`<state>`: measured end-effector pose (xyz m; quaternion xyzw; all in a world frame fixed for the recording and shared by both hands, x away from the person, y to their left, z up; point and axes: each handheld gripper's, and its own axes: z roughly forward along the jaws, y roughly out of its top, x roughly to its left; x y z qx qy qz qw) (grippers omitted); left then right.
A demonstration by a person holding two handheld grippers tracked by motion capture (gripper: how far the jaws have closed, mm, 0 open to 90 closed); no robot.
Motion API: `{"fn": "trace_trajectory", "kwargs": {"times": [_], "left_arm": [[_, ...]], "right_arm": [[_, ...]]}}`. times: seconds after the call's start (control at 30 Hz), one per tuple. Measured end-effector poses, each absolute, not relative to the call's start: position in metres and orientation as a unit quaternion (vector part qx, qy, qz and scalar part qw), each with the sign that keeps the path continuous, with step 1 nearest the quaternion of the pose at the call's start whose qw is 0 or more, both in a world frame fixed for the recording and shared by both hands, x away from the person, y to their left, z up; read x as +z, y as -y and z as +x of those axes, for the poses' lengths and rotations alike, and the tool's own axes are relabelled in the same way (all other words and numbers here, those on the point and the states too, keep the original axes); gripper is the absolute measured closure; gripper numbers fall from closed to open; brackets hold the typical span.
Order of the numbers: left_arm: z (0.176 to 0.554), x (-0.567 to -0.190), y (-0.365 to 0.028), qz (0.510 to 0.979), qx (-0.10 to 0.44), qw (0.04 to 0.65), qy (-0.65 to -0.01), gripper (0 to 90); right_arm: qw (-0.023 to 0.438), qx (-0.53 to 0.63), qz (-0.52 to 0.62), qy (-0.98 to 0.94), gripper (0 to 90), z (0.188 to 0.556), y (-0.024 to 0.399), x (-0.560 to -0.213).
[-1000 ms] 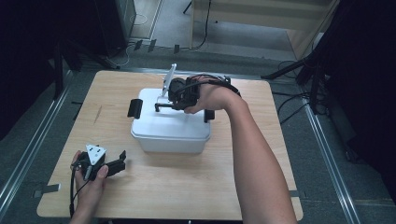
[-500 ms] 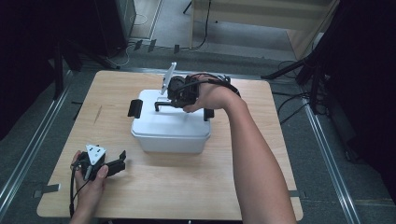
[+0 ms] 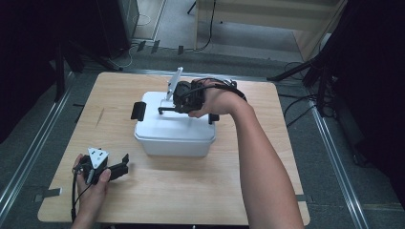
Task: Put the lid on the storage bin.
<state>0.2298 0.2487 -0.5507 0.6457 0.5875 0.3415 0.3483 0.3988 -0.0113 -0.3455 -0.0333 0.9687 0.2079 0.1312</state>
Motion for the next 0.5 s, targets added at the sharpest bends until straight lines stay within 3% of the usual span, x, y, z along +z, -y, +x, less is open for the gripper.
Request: {"fn": "trace_trajectory", "kwargs": {"times": [0.1,0.27,0.33,0.37,0.5], "left_arm": [[0.23,-0.551,-0.249,0.646,0.341,0.348,-0.588,6.7],[0.23,-0.551,-0.249,0.644,0.34,0.351,-0.589,6.7],[0.23,-0.551,-0.249,0.644,0.34,0.35,-0.589,6.7],[0.23,-0.551,-0.249,0.645,0.34,0.349,-0.588,6.7],[0.23,-0.551,-0.249,0.646,0.34,0.347,-0.588,6.7]], "right_arm": [[0.126,0.205,-0.023,-0.97,82.6,0.398,0.012,-0.345],[0.117,0.203,-0.018,-0.972,60.3,0.397,0.017,-0.347],[0.117,0.207,-0.011,-0.971,56.9,0.396,0.02,-0.346],[0.109,0.211,-0.003,-0.971,40.0,0.395,0.024,-0.344],[0.107,0.194,-0.001,-0.975,19.0,0.391,0.031,-0.343]]}}
